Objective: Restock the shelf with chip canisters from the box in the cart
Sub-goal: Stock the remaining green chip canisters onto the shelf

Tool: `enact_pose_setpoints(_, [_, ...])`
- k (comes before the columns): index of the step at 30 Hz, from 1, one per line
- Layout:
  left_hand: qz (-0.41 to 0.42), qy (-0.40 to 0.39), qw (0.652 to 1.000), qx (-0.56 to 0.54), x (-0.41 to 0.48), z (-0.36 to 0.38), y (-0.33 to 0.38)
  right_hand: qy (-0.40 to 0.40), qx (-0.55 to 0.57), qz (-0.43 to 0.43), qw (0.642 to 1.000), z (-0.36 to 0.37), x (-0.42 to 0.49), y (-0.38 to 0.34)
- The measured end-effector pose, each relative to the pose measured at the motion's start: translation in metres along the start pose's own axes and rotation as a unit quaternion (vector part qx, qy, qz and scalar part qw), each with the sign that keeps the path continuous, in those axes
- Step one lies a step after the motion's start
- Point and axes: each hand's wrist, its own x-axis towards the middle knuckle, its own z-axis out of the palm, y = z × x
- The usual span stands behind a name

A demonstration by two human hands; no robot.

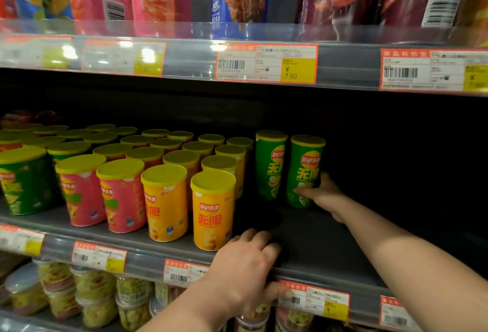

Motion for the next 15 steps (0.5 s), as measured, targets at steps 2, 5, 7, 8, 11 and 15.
enact_pose_setpoints(2, [0.001, 0.002, 1.000, 0.000, 0.0008, 0.0004, 0.0001, -0.002, 0.001, 0.002, 1.000, 0.0003, 0.0021, -0.0015])
enact_pose_setpoints(5, [0.000, 0.001, 1.000, -0.001, 0.0018, 0.0012, 0.0003, 0.000, 0.000, 0.007, 1.000, 0.0016, 0.0045, -0.0037])
enact_pose_setpoints(7, [-0.001, 0.003, 1.000, -0.002, 0.0018, 0.0015, 0.0003, 0.004, -0.007, 0.007, 1.000, 0.0023, 0.0047, -0.0046])
enact_pose_setpoints(8, [-0.001, 0.004, 1.000, -0.003, 0.0015, 0.0013, 0.0004, 0.005, -0.009, 0.009, 1.000, 0.0025, 0.0049, -0.0044])
enact_pose_setpoints(11, [0.002, 0.008, 1.000, -0.003, 0.0006, 0.0011, 0.0006, 0.009, -0.012, 0.015, 1.000, 0.0030, 0.0047, -0.0045])
enact_pose_setpoints(15, [0.002, 0.013, 1.000, -0.004, 0.0009, 0.0016, 0.0004, 0.007, -0.013, 0.030, 0.999, 0.0049, 0.0030, -0.0029])
